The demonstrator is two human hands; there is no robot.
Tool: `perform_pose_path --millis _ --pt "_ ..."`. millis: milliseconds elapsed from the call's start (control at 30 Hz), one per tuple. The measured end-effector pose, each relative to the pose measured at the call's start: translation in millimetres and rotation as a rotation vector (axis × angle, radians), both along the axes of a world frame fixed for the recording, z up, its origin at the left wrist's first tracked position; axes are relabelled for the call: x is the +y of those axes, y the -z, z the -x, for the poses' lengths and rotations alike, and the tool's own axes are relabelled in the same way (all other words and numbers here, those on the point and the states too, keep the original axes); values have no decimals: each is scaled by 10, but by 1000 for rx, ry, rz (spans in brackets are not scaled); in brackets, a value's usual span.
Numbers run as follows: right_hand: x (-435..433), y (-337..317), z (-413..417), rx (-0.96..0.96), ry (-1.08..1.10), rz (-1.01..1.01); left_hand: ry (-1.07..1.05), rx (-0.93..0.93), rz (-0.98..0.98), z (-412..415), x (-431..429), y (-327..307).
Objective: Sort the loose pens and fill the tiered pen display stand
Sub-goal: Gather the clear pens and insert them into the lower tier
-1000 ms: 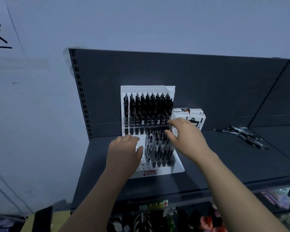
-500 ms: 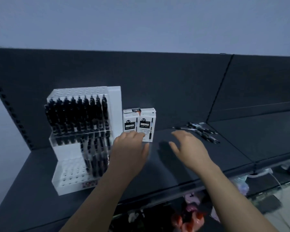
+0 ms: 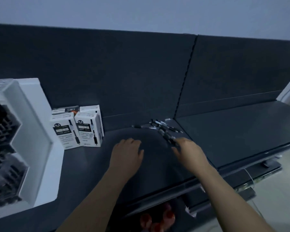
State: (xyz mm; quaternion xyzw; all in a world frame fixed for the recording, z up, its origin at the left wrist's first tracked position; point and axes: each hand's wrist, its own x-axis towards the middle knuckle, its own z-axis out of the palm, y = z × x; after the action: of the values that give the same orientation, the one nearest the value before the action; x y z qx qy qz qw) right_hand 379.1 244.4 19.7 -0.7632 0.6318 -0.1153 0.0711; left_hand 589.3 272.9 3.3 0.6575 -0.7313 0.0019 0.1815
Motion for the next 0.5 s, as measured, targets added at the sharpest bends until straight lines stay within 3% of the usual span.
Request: perform_pose_path --millis 267,500 --pt "-918 164 158 -94 39 -99 5 -9 -107 172 -1073 237" --pt "-1512 334 224 -119 -42 -125 -39 -200 -222 368 -1644 354"
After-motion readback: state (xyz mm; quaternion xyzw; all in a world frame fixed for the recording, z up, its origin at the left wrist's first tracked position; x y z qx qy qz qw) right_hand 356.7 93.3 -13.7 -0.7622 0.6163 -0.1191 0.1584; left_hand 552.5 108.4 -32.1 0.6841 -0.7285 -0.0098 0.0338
